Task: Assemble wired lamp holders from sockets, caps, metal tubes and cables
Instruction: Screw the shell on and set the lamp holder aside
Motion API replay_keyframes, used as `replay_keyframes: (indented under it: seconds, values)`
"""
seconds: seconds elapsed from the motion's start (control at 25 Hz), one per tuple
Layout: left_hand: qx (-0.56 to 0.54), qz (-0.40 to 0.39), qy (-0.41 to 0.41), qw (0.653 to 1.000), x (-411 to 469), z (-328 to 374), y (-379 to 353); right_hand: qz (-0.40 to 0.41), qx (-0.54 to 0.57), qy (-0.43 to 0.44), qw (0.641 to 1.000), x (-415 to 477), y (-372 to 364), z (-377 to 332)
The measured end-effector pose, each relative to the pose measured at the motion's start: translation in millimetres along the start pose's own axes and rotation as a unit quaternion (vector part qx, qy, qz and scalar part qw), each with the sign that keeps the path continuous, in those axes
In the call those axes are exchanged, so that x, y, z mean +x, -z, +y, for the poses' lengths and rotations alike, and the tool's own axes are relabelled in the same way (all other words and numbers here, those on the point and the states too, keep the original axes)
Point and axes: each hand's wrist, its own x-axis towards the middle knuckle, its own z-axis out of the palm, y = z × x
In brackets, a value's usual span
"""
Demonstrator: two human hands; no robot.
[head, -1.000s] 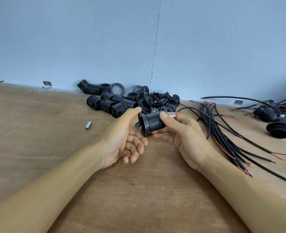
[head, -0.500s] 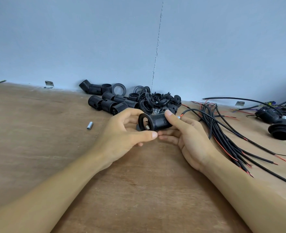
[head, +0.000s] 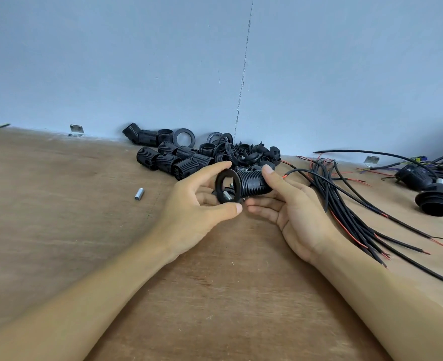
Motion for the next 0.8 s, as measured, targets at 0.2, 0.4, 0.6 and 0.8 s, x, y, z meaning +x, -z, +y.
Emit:
replay_keyframes:
  seconds: [0.2,0.4,0.6,0.8]
  values:
    - [0.054,0.066,0.009,0.996,1.3,-2.2,2.7,-0.002,0.018,0.011,1.0,0.5,1.1,-0.1]
    - [0.056,0.034,-0.017,0.998,1.0,-5.4,1.1,-0.024,0.002,0.018,1.0,-0.2,0.5,2.0]
    - [0.03,0.013,-0.029,0.999,0.1,-9.7,-3.1,-0.026,-0.015,0.045,0.999,0.5,0.4,5.9]
    - [-0.03,-0.01,-0.012,0.999,2.9,-8.7,-2.0,-0.032,-0.021,0.058,0.998,-0.6,0.1,6.3]
